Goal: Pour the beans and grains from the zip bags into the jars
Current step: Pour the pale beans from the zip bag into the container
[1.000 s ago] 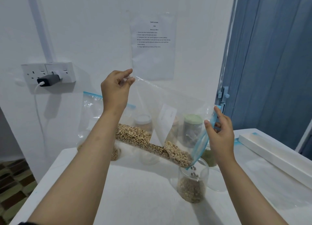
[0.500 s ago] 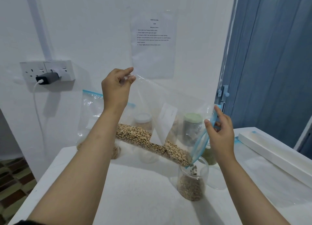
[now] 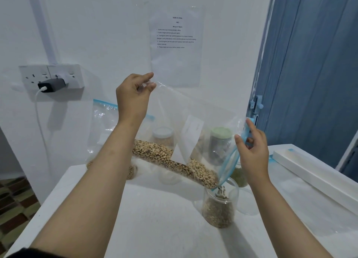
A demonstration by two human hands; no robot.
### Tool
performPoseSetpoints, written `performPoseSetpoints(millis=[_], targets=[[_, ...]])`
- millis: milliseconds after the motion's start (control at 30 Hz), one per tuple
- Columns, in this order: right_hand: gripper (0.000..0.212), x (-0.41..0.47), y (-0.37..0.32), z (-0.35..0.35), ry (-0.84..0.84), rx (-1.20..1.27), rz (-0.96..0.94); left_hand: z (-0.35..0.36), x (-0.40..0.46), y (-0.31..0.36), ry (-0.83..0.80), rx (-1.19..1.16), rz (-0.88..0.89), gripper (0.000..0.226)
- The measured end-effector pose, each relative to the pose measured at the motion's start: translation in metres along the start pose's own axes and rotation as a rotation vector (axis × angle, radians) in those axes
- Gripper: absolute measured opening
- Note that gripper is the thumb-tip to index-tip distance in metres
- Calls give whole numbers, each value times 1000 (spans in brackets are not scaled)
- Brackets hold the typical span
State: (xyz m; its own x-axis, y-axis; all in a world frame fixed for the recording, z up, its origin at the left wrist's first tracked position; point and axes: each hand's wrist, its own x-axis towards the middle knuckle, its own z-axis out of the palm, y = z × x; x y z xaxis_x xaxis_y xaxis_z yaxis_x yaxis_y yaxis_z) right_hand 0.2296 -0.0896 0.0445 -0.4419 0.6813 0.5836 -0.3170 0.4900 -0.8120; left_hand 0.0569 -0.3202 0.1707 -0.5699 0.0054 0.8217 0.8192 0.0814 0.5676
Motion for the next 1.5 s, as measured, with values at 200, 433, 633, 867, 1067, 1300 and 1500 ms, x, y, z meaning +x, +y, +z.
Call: performPoseSetpoints(millis=[200,433,633,867,1067,1300,1500], targets=[[49,0,0,0,3,7,2,0,1,0,-6,9,18,28],[49,-1,0,0,4,-3,11,1,0,0,-2,3,11,28],[50,-1,0,-1,11,-12,14,1,0,1,-6,15,13,28],[49,-2,-1,-1,19,-13,21,1,0,3,-8,14,23,28],[50,-3,-2,-3,25,-5,31,1,0,5,-7,10,24,28],[51,-3,-2,-3,24,-4,34,1,0,6,-11,20,32,28],[50,-3,-3,-4,24,0,11,1,1,7,-12,31,36,27]])
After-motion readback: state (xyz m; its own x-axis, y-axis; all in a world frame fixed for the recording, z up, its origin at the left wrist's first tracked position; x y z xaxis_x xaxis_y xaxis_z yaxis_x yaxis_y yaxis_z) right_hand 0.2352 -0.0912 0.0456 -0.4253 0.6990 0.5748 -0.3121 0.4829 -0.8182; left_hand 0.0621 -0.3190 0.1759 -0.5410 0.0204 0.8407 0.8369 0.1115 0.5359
